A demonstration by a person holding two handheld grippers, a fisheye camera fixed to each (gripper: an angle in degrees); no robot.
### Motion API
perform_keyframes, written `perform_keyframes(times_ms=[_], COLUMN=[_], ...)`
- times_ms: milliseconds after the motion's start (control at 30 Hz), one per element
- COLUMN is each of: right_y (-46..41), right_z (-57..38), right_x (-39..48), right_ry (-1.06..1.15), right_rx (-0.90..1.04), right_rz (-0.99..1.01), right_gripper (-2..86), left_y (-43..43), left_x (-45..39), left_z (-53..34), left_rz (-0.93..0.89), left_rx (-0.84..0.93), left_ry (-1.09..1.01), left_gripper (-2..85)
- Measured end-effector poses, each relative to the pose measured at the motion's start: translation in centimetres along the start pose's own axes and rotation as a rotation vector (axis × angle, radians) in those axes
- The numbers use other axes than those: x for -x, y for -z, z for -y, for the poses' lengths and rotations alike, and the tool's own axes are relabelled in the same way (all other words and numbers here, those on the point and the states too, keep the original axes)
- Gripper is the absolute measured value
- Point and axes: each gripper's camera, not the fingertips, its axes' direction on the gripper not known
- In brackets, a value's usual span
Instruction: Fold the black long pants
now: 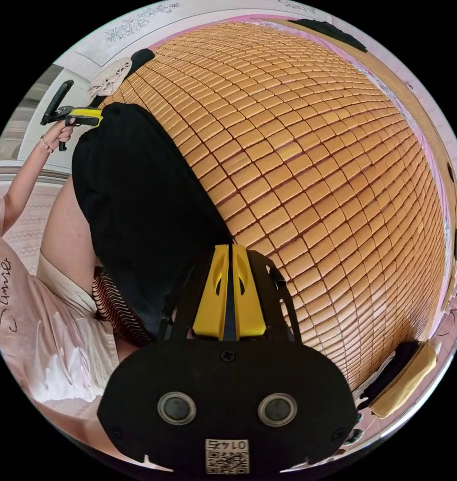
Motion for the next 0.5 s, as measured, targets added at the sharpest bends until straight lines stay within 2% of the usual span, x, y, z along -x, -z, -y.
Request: perform_keyframes(times_ms=[167, 367, 500], right_y=[2.2, 3.1, 6.4], right_z=[0.3, 2.9, 1.5], right_x=[-2.5, -4.7, -5.9], right_ry=[-0.043, -0.122, -0.205], right_rx=[-0.103, -0.158, -0.275], right_rz=[0.056, 0.011, -0.053], right_gripper=[0.6, 0.5, 0.0], left_y=[1.9, 2.8, 6.0], left_x=[-1.9, -3.6, -2.9], left_z=[0.5, 3.9, 5.0], left_rz=[0.117, 0.34, 0.33], left_rx=[-0.06, -0.081, -0.156], left_ry=[-0.005, 0.02, 0.144], left_gripper=[3.9, 5.6, 9.3])
